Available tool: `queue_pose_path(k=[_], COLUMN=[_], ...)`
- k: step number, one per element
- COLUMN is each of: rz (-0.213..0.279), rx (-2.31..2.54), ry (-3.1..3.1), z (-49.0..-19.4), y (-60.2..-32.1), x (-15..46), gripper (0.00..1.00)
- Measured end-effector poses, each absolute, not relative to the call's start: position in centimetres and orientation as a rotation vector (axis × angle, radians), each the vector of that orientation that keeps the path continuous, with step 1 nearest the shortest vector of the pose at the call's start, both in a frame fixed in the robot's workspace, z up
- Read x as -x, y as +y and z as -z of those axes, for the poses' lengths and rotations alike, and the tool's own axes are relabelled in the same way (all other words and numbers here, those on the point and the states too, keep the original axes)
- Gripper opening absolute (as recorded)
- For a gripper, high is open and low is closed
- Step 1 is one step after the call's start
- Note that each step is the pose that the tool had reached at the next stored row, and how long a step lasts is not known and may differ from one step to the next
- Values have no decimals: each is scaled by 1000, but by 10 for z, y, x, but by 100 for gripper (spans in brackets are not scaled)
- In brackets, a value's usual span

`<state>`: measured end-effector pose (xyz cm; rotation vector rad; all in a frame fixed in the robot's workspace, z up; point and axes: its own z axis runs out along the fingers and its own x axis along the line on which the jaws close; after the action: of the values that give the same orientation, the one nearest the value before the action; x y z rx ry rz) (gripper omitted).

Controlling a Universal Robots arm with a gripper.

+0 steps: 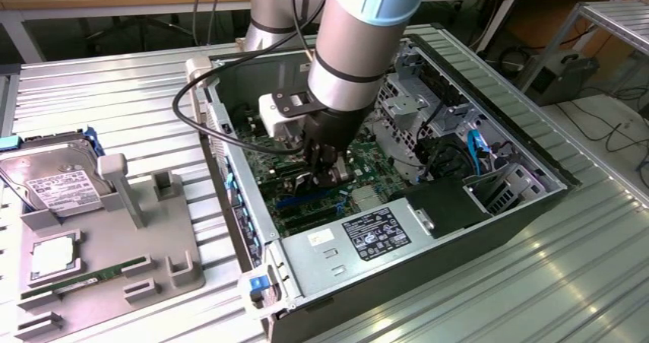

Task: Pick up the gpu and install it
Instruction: 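Insert the gpu into the slot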

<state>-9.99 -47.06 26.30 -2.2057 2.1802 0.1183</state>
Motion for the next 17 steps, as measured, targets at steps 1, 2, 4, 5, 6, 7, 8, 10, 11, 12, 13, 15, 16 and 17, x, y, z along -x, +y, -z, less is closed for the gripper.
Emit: queue_pose_path(k=[1, 2, 4, 5, 6, 7, 8, 10, 11, 12, 13, 15, 16, 17], rz=[-118, -118, -118, -118, -118, -118, -118, -118, -118, -118, -118, -118, -118, -118], rx=[2206, 2206, 2205, 2205, 2205, 2204, 2203, 2200, 2199, 2196, 2194, 2190, 2190, 2190], ry=[2180, 2180, 2181, 2181, 2181, 2182, 2183, 2185, 2187, 2189, 2192, 2195, 2195, 2195], z=[-263, -263, -263, -263, -263, -263, -263, -263, -263, -263, -263, -263, -264, -264], y=[-470, -470, -469, -468, -468, -468, -468, -468, -468, -468, -468, -468, -468, -468], x=[100, 100, 100, 99, 99, 99, 99, 99, 99, 99, 99, 99, 99, 99], gripper=[26, 26, 26, 26, 26, 26, 26, 26, 26, 26, 26, 26, 26, 26])
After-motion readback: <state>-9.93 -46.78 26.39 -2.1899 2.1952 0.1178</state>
